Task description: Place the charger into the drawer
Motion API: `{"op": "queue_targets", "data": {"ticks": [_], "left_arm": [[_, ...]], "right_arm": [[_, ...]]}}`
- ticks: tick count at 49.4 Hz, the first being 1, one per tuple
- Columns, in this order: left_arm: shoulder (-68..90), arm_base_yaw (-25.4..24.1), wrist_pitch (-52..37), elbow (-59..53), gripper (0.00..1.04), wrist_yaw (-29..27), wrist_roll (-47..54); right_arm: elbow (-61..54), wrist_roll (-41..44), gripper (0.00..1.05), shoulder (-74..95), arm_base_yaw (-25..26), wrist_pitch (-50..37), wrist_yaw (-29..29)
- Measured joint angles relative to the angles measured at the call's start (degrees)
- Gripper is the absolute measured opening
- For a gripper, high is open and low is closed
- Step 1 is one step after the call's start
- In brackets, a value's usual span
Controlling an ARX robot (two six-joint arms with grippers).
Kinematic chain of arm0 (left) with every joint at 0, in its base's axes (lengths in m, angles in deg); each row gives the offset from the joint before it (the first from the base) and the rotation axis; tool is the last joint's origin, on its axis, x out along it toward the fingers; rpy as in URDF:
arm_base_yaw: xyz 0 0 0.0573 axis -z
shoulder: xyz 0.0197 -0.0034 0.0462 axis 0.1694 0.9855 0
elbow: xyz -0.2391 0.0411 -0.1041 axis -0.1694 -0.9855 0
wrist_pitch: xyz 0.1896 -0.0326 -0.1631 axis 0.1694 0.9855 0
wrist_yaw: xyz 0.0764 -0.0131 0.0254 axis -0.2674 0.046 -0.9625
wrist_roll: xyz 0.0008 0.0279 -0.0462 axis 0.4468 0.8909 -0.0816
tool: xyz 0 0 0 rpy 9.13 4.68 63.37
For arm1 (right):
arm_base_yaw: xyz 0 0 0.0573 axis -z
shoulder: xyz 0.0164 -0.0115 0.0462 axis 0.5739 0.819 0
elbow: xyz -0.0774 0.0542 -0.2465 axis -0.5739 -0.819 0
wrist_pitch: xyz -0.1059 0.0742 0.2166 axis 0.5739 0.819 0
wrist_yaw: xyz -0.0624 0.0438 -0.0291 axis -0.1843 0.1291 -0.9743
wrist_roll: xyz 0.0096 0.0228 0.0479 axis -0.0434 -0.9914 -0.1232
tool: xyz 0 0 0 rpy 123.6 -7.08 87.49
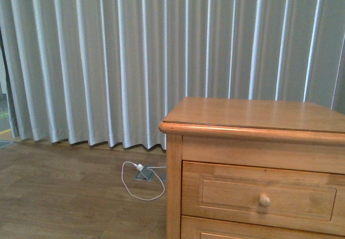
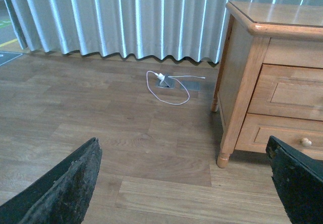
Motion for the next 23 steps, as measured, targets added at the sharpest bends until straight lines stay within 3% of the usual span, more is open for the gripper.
{"op": "queue_targets", "data": {"ticks": [3, 23], "left_arm": [[0.00, 0.00, 0.00, 0.00, 0.99, 0.00, 0.00], [0.00, 0.00, 0.00, 0.00, 0.99, 0.00, 0.00]], "right_arm": [[0.00, 0.07, 0.06, 0.00, 0.00, 0.00, 0.00], [0.00, 0.07, 0.78, 0.00, 0.00, 0.00, 0.00]]}}
